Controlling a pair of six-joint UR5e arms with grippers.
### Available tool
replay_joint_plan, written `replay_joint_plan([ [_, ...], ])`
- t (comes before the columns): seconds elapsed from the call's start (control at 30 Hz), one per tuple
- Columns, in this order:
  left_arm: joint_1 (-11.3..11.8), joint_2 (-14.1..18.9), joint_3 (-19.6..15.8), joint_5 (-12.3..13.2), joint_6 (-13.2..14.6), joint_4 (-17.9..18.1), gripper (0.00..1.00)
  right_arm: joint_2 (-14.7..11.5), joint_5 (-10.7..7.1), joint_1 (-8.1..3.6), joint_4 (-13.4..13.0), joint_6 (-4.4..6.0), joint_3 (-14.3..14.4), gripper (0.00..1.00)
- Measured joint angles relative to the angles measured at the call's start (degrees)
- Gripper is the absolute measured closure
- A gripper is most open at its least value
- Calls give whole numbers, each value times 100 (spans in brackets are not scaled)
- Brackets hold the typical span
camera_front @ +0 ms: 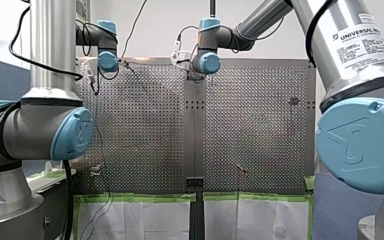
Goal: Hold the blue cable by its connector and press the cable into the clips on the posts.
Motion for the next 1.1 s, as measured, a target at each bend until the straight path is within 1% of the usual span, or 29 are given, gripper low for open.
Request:
replay_joint_plan([
  [0.1,36,-63,87,31,-42,-4,100,7,-25,-38,-2,0,-35,100],
  [0.3,111,-238,175,181,-60,3,100,34,-56,-129,-1,0,-162,100],
  [0.5,201,-404,274,313,-68,-4,100,137,-128,-206,12,0,-301,100],
  [0.6,248,-427,289,354,-69,4,100,261,-162,-228,58,0,-431,100],
  [0.7,291,-433,303,442,-78,12,100,396,-186,-238,118,0,-568,100],
  [0.8,333,-455,323,536,-83,30,100,539,-248,-240,199,3,-710,100],
  [0.93,362,-573,417,640,-58,-2,100,744,-313,-241,360,10,-915,100],
  [1.1,411,-734,509,801,-75,6,100,985,-330,-265,518,42,-1174,100],
])
